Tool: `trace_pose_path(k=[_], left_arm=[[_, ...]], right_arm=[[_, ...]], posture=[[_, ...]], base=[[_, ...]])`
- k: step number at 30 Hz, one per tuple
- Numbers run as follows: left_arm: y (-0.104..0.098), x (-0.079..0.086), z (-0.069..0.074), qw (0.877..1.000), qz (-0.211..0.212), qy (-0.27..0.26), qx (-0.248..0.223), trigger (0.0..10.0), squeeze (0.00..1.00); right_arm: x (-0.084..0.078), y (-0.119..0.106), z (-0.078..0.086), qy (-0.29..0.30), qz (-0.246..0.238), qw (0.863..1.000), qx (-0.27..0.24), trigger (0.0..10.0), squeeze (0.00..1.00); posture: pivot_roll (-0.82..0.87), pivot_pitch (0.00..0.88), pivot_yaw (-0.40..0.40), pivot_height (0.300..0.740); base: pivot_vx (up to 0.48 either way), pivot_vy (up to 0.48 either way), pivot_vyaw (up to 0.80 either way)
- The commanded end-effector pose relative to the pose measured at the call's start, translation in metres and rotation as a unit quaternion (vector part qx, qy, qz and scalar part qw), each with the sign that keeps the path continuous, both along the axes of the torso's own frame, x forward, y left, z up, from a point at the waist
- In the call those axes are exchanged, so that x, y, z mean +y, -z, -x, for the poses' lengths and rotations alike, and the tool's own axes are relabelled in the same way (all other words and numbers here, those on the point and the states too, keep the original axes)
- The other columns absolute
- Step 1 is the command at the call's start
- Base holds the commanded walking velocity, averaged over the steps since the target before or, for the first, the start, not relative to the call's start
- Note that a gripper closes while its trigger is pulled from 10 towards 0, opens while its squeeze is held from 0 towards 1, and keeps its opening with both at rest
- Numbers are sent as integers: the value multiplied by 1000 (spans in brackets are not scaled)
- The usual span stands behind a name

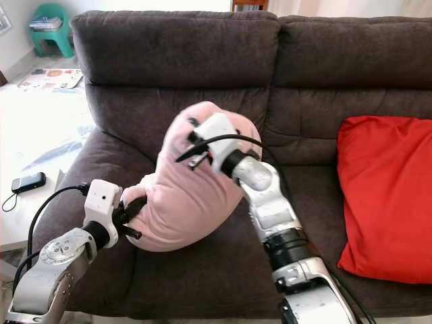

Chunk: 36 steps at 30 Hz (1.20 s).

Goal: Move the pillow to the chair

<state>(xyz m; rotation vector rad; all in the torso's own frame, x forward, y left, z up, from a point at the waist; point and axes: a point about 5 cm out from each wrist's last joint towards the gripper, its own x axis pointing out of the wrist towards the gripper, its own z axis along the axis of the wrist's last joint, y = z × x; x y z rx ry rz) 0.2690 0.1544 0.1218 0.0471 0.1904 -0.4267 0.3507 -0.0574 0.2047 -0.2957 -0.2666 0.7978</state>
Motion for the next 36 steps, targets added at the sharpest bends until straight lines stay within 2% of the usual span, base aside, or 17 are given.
trace_pose_path(k=[1, 6, 19, 24, 31, 36], left_arm=[[-29, -23, 2, 996, 28, 60, -60, 10000, 0], [-29, -21, 2, 996, 27, 51, -61, 10000, 0], [-27, -12, -3, 997, 31, 7, -69, 10000, 0], [-28, -9, -3, 997, 31, -7, -73, 10000, 0], [-25, 0, -6, 996, 33, -47, -75, 10000, 0], [-23, 1, -7, 995, 32, -55, -74, 10000, 0]], right_arm=[[31, -6, 10, -76, 12, 997, -12, 10000, 1000], [34, -3, 12, -78, 24, 997, -14, 10000, 1000], [31, -4, 7, -55, 20, 998, -19, 10000, 1000], [29, 0, 4, -40, 37, 998, -21, 10000, 1000], [27, 0, 2, -31, 24, 999, -15, 10000, 1000], [26, 0, 1, -24, 23, 999, -18, 10000, 1000]], posture=[[75, 61, -43, 740], [73, 64, -43, 740], [72, 61, -44, 740], [73, 59, -44, 740], [72, 55, -42, 740], [74, 55, -42, 740]], base=[[0, 0, 0], [0, 0, 0], [0, 0, 0], [0, 0, 0], [0, 0, 0], [0, 0, 0]])
